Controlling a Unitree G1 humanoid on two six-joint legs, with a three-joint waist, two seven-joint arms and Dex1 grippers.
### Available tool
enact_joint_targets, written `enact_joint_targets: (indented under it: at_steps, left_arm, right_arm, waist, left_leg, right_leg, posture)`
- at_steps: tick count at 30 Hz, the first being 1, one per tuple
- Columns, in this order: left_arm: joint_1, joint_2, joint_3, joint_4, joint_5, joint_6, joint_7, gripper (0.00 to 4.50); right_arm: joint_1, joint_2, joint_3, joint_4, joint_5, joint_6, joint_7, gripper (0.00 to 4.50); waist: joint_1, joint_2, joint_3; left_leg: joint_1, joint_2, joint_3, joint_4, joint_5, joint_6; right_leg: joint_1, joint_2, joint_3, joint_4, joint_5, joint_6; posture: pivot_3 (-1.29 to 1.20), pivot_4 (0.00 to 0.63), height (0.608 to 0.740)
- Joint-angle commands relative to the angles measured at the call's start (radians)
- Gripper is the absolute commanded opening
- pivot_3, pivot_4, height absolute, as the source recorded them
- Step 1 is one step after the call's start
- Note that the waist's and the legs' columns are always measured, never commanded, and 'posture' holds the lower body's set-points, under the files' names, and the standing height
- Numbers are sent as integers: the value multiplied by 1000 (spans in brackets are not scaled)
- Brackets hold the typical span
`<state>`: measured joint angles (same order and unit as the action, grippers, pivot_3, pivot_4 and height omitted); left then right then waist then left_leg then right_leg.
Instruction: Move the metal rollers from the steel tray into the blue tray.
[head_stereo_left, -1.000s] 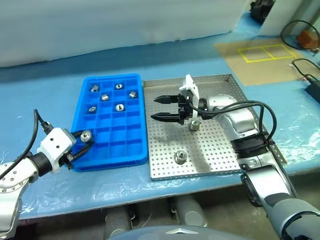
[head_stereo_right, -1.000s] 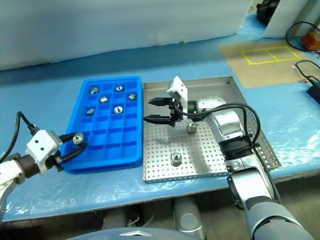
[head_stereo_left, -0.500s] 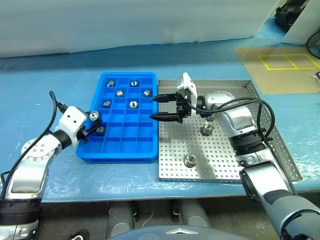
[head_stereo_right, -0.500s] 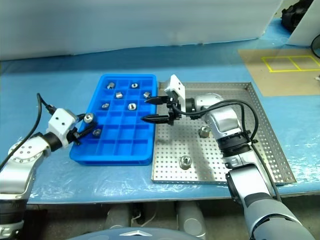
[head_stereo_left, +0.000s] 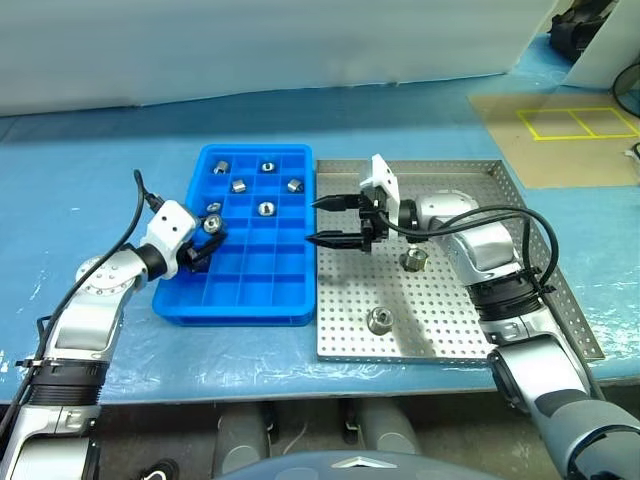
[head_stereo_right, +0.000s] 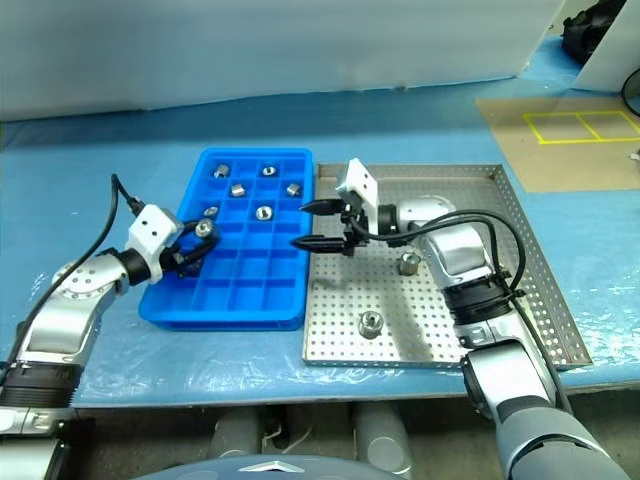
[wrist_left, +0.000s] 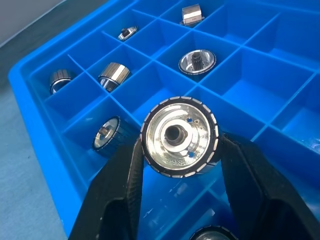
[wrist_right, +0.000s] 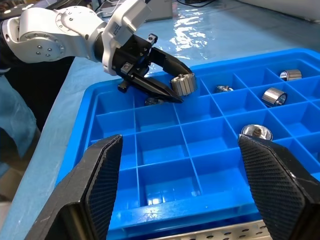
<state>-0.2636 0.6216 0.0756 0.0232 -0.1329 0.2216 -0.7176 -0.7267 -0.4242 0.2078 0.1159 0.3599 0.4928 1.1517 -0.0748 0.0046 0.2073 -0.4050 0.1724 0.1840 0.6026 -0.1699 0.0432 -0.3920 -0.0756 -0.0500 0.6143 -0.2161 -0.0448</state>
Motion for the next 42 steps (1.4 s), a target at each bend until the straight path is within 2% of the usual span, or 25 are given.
enact_joint_targets:
  at_steps: [1,10,11,14,18,22,25,27,29,31,34,38,42]
  left_arm:
    - [-48,-12,-23,32,16,-41,3,1913]
    - [-95,-37,-47,102,23,-35,2,1913]
    - [-93,-36,-46,104,21,-35,-2,2664]
    - [-95,-34,-47,94,26,-40,3,3602]
    - [-125,-38,-36,29,-19,-13,-21,3602]
    - [-195,-45,-51,-144,-139,133,-85,3602]
    - [-254,-37,-125,-284,-251,254,-201,3602]
    - [-300,-26,-174,-319,-294,317,-266,3602]
    - [-350,16,-251,-321,-319,348,-400,3602]
    - [-395,49,-326,-287,-305,337,-517,3602]
    - [-436,59,-407,-188,-240,267,-609,3602]
    - [-476,4,-481,-11,-144,112,-674,3602]
    - [-520,-88,-525,164,-82,-4,-717,3602]
  right_arm:
    - [1,-3,-25,-54,15,-2,-12,3791]
    - [16,-8,-22,-71,15,2,-32,3791]
    - [18,-9,-23,-73,16,4,-35,3813]
    - [22,-13,-26,-79,18,9,-40,3813]
    - [24,-17,-32,-80,18,12,-45,3813]
    - [4,-23,-90,-74,65,61,-68,3813]
    - [-53,-38,-174,-38,118,120,-98,3813]
    - [-57,-72,-175,-36,97,102,-85,3813]
    - [-36,-128,-182,-63,93,102,-51,3813]
    - [6,-192,-195,-104,104,105,-14,3813]
    - [101,-297,-196,-184,93,94,30,3813]
    - [270,-407,-213,-308,67,77,29,3813]
    - [406,-425,-242,-440,59,87,-50,3813]
  waist:
    - [0,0,0]
    - [-12,-1,0]
    - [-14,-1,0]
    - [-18,-1,-1]
    - [-20,-1,-1]
    - [-15,-1,-1]
    - [-18,-1,-1]
    - [-21,-1,-1]
    - [-24,-1,-1]
    - [-27,-1,-1]
    - [-38,0,-1]
    - [-78,0,-2]
    - [-134,0,-2]
  left_leg:
    - [0,0,0,0,0,0]
    - [0,0,0,0,0,0]
    - [-1,0,0,0,0,0]
    - [0,0,1,0,0,0]
    - [0,0,1,0,0,0]
    - [-1,0,1,0,0,0]
    - [-1,-1,1,0,0,0]
    - [0,-1,3,0,0,1]
    - [1,0,5,0,0,1]
    - [2,1,6,-2,0,0]
    - [2,0,9,-3,0,1]
    - [2,-1,14,-3,-3,6]
    - [1,-3,16,-3,-6,10]
  right_leg:
    - [0,0,0,0,0,0]
    - [-1,0,0,0,0,0]
    - [-1,0,0,0,0,0]
    - [0,0,0,0,0,0]
    - [0,0,0,0,0,0]
    - [0,0,0,0,0,0]
    - [0,-1,1,-1,0,-1]
    - [0,-1,3,-1,0,-1]
    - [0,0,3,-1,0,-1]
    - [-1,1,4,-1,0,0]
    - [-2,1,6,-2,0,0]
    - [-1,1,11,-8,0,0]
    - [-1,1,14,-11,0,1]
  posture:
    - [-476,150,740]
    - [-494,150,740]
    - [-495,150,740]
    - [-500,150,740]
    - [-518,150,740]
    - [-544,150,740]
    - [-571,150,740]
    - [-588,150,740]
    - [-625,150,740]
    - [-675,150,740]
    - [-721,150,740]
    - [-817,150,740]
    - [-910,150,740]
